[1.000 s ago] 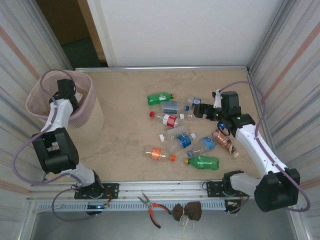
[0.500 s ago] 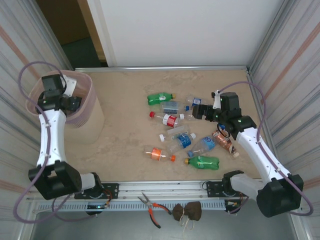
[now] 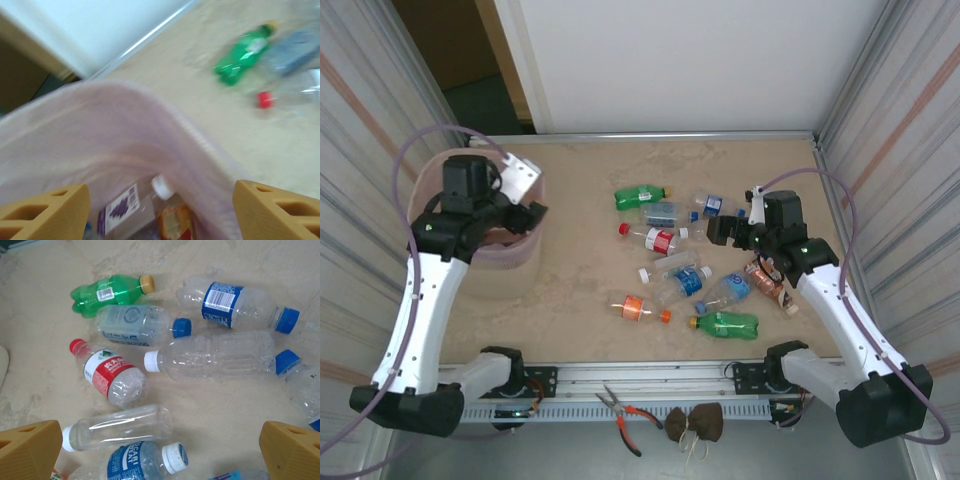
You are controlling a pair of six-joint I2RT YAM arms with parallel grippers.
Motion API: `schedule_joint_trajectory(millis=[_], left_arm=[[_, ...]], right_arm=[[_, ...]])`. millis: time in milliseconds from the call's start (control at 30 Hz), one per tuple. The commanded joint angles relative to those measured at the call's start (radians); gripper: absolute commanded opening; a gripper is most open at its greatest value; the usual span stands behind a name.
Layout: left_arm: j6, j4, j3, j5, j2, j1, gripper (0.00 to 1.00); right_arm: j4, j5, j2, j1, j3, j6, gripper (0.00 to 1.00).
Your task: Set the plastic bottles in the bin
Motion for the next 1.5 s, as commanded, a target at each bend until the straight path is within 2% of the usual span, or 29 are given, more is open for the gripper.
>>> schedule_joint_trajectory(millis=[0,100,167,333,467,667,733,867,1000,1200,1300,1467], left_arm=[[0.062,-0.033,-0.033,0.079,-0.052,-0.101,0.76],[0.083,-0.007,-0.063,0.048,-0.071,-0.125,0.77],[0.093,0.012,-0.075,-0.033,-0.068,-0.113,0.76],[0.087,-0.012,-0.025,-0.031,-0.024,-0.072,0.73],[0.078,-0.039,0.040,-0.015,-0.010,-0.075,0.73],[0.045,-0.135,0.202,-0.093,0.024,-0.114,0.73],[0.048,-0.177,0.244,-0.097,0.031,-0.149,0.72],[0.076,-0.225,0.258,-0.114,0.027,-0.294,0.72],[0.127,-0.239,0.204,-0.129,0.019,-0.468,0.70],[0.181,-0.200,0.080,-0.162,0.047,-0.664,0.69],[0.205,-0.157,0.010,-0.168,0.077,-0.735,0.69],[0.234,-0.056,-0.112,-0.145,0.135,-0.802,0.72]], right_arm=[[-0.043,0.008,-0.042,0.010,-0.009,-0.002,1.00],[-0.058,0.008,-0.048,0.013,-0.013,-0.002,1.00],[-0.063,0.009,-0.052,0.016,-0.017,-0.002,1.00],[-0.066,0.013,-0.057,0.019,-0.014,-0.008,1.00],[-0.068,0.017,-0.057,0.021,-0.005,-0.005,1.00],[-0.074,0.021,-0.060,0.024,0.007,-0.003,1.00],[-0.075,0.021,-0.059,0.027,0.011,-0.003,1.00],[-0.077,0.020,-0.057,0.030,0.020,-0.005,1.00],[-0.084,0.021,-0.054,0.031,0.029,-0.014,1.00],[-0.096,0.027,-0.059,0.032,0.036,-0.023,1.00],[-0.101,0.028,-0.061,0.032,0.035,-0.023,1.00],[-0.107,0.033,-0.068,0.032,0.036,-0.023,1.00]])
